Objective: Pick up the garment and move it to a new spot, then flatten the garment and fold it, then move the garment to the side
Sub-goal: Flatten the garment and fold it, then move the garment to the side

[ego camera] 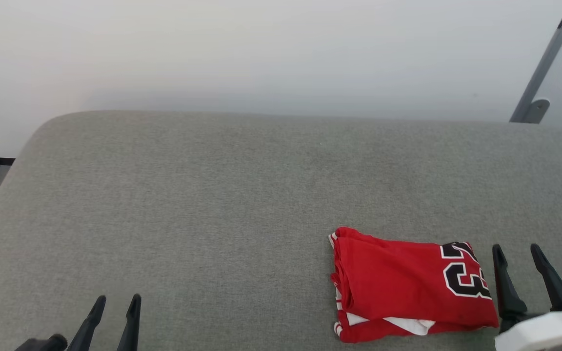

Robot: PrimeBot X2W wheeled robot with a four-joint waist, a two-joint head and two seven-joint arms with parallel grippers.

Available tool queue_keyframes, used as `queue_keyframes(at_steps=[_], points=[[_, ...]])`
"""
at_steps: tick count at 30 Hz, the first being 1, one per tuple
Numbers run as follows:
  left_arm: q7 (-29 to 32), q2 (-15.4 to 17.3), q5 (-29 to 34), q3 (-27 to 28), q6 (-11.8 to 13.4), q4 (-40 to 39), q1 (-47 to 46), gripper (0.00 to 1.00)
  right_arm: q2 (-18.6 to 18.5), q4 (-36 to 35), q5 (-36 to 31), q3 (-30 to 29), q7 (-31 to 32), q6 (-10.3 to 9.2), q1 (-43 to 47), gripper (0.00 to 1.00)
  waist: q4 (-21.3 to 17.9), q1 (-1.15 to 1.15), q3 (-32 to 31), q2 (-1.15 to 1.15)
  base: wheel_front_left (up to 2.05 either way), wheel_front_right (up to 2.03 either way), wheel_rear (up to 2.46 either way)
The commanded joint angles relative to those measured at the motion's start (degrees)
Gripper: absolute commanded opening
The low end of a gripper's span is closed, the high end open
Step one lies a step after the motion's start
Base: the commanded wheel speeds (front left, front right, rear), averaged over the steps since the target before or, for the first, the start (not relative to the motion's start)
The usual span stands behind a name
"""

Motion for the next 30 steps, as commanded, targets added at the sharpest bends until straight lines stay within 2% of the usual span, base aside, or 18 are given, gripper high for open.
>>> queue_keyframes(at_steps=[1,11,18,26,30], points=[[-0.3,0.0,0.4,0.5,0.1,-0.5,1.0,1.0,0.3,-1.1,-0.6,-0.4,-0.5,-0.01,1.3,1.0,0.4,0.0,-0.3,0.0,0.0,0.0,0.0],[-0.3,0.2,1.4,2.5,0.1,-4.8,5.8,1.0,1.6,-9.9,-3.4,-5.0,1.7,-0.02,9.4,1.0,1.1,0.0,-0.7,0.0,0.0,0.0,0.0],[-0.3,-1.7,2.7,4.7,0.1,-8.2,9.3,1.0,4.1,-16.8,-4.2,-8.0,4.5,-0.02,13.2,1.0,0.7,0.0,-0.3,0.0,0.0,0.0,0.0],[-0.3,-2.0,2.5,4.3,0.1,-8.7,8.6,1.0,5.2,-18.4,-4.8,-7.4,6.3,-0.01,12.8,1.0,0.2,0.0,0.0,0.0,0.0,0.0,0.0],[-0.3,-1.9,2.6,4.3,0.1,-9.0,8.2,1.0,4.6,-17.8,-5.5,-7.4,9.5,-0.01,11.6,1.0,0.1,0.0,0.4,0.0,0.0,0.0,0.0]])
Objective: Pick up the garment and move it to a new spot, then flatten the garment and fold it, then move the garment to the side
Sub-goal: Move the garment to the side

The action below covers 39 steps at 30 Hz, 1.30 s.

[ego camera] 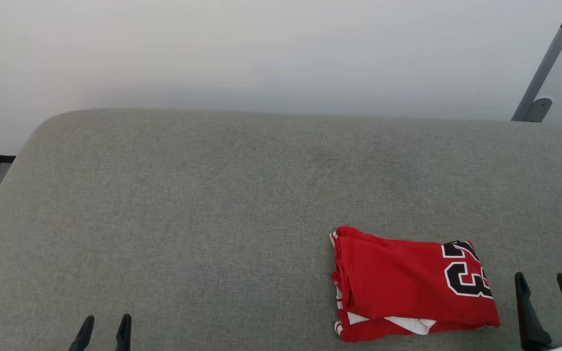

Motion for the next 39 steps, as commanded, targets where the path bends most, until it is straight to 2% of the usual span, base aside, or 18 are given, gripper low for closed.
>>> queue_keyframes(at_steps=[1,4,11,19,25,31,34,35,39], points=[[-0.3,0.3,0.1,0.1,0.1,-0.3,-0.8,1.0,-0.5,0.3,-0.5,-0.1,2.0,-0.03,-1.2,1.0,0.1,0.0,0.3,0.0,0.0,0.0,0.0],[-0.3,0.2,0.0,0.0,0.1,-0.4,-1.5,1.0,-1.6,1.0,-0.8,-0.8,7.8,-0.03,-2.6,1.0,0.3,0.0,1.2,0.0,0.0,0.0,0.0],[-0.3,0.8,-1.5,-1.4,0.1,0.0,-5.8,1.0,-7.1,0.4,0.1,0.5,30.2,-0.03,-8.4,1.0,0.7,0.0,7.4,0.0,0.0,0.0,0.0],[-0.3,1.2,-3.5,-4.6,0.1,0.4,-13.2,1.0,-9.9,-2.5,3.3,0.9,50.8,-0.03,-16.0,1.0,3.4,0.0,13.8,0.0,0.0,0.0,0.0],[-0.3,1.5,-4.5,-6.9,0.1,0.9,-16.6,1.0,-10.4,-1.2,4.7,0.8,57.3,-0.03,-17.4,1.0,5.1,0.0,16.3,0.0,0.0,0.0,0.0],[-0.3,2.5,-5.5,-8.9,0.1,1.7,-19.7,1.0,-8.6,1.3,4.0,0.4,60.2,-0.03,-17.9,1.0,6.2,0.0,19.3,0.0,0.0,0.0,0.0],[-0.3,3.2,-5.8,-9.3,0.1,2.4,-20.7,1.0,-7.1,2.3,3.8,0.7,60.7,-0.02,-18.1,0.19,5.8,0.0,20.0,0.0,0.0,0.0,0.0],[-0.3,3.5,-5.9,-9.3,0.1,2.5,-20.9,1.0,-6.7,2.6,3.7,0.6,60.6,-0.03,-18.1,0.0,5.4,0.0,20.1,0.0,0.0,0.0,0.0],[-0.3,4.8,-5.6,-8.9,0.1,2.8,-21.4,1.0,-6.2,2.2,3.4,-1.1,57.5,-0.16,-18.8,0.0,3.5,0.0,19.9,0.0,0.0,0.0,0.0]])
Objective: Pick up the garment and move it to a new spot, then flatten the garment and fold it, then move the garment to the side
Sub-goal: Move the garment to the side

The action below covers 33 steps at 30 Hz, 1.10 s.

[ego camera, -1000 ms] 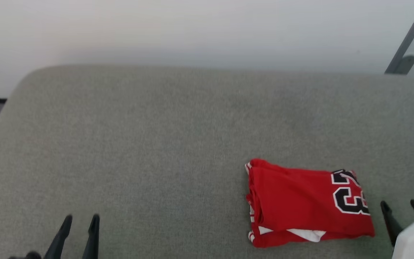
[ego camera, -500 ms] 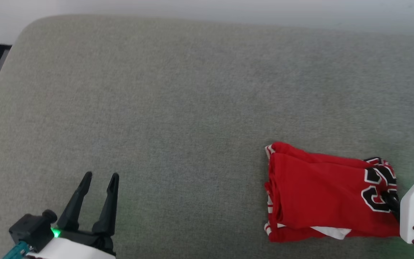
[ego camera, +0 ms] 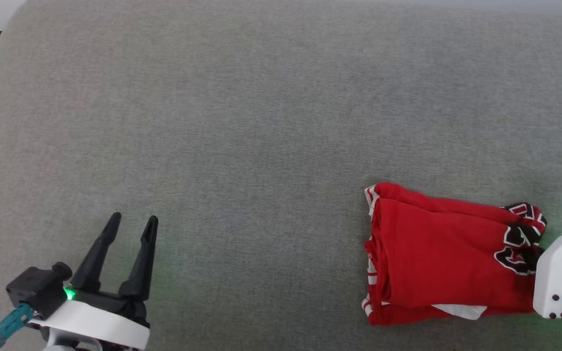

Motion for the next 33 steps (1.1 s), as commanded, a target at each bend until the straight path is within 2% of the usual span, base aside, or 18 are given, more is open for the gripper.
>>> queue_keyframes(at_steps=[1,6,10,18,27,33], points=[[-0.3,0.4,0.1,0.0,0.1,0.0,-1.0,1.0,0.2,1.3,-0.7,-0.9,-1.2,-0.34,0.4,0.0,-1.2,0.0,-0.1,0.0,0.0,0.0,0.0],[-0.3,2.6,0.3,-0.7,0.1,-0.7,-2.3,1.0,0.7,-2.2,-0.6,-5.8,-7.7,-0.31,0.2,0.0,-4.9,0.0,0.6,0.0,0.0,0.0,0.0],[-0.3,4.8,0.2,-3.3,0.1,-1.8,-4.9,1.0,1.4,-3.9,-1.1,-13.5,-11.0,-0.31,-0.8,0.0,-8.3,0.0,2.4,0.0,0.0,0.0,0.0],[-0.3,10.5,-0.7,-7.1,0.1,-5.2,-14.3,1.0,0.5,-1.3,-5.7,-26.5,-16.6,-0.31,-8.0,0.0,-14.1,0.0,9.1,0.0,0.0,0.0,0.0],[-0.3,16.7,-1.5,-8.8,0.1,-9.5,-24.0,1.0,1.2,2.0,-15.9,-36.0,-23.3,-0.31,-21.3,0.0,-16.3,0.0,15.7,0.0,0.0,0.0,0.0],[-0.3,18.6,-2.3,-9.2,0.1,-11.0,-26.2,1.0,0.7,6.7,-20.3,-37.3,-26.4,-0.31,-26.9,0.0,-16.2,0.0,17.9,0.0,0.0,0.0,0.0]])
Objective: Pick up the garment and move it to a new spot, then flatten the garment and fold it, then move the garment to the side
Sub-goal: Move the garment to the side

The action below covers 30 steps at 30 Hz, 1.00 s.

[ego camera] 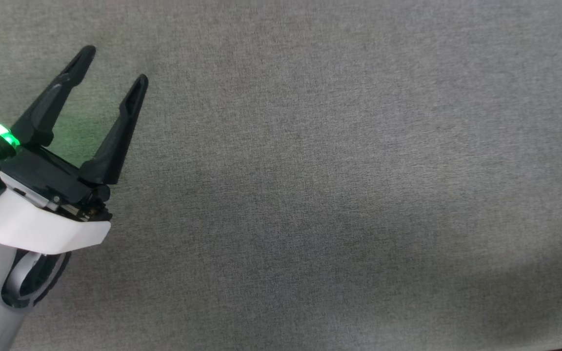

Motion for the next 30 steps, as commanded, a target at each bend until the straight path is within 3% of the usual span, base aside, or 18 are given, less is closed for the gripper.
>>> queue_keyframes(at_steps=[1,11,12,13,14,21,30], points=[[-0.3,0.5,-0.8,0.1,0.1,-0.4,-0.9,1.0,-0.4,1.2,-1.4,-0.4,-1.3,-0.29,-1.4,0.0,0.0,0.0,1.2,0.0,0.0,0.0,0.0],[-0.3,0.0,-1.0,0.1,0.1,0.4,-2.2,1.0,-0.7,9.9,-11.6,-3.0,-7.1,-0.29,-6.8,0.0,1.7,0.0,2.2,0.0,0.0,0.0,0.0],[-0.3,-0.4,-0.9,0.4,0.1,0.6,-2.1,1.0,-0.8,10.7,-12.5,-3.2,-7.5,-0.29,-6.9,0.15,1.9,0.0,1.8,0.0,0.0,0.0,0.0],[-0.3,-0.8,-0.9,0.6,0.1,0.8,-1.9,1.0,-1.4,11.5,-13.9,-2.9,-7.6,-0.29,-6.3,0.51,2.0,0.0,1.4,0.0,0.0,0.0,0.0],[-0.3,-1.3,-0.9,0.8,0.1,1.0,-1.6,1.0,-1.6,12.3,-14.1,-3.0,-7.5,-0.29,-6.0,1.0,2.2,0.0,0.9,0.0,0.0,0.0,0.0],[-0.3,-5.3,-0.7,1.7,0.1,4.0,2.2,1.0,-4.6,16.1,-13.6,0.3,-9.4,-0.29,-3.3,1.0,3.3,0.0,-5.8,0.0,0.0,0.0,0.0],[-0.3,-11.5,0.7,1.9,0.1,11.4,11.1,1.0,-8.8,19.5,-7.0,21.1,-14.0,-0.29,3.9,1.0,6.0,0.0,-19.0,0.0,0.0,0.0,0.0]])
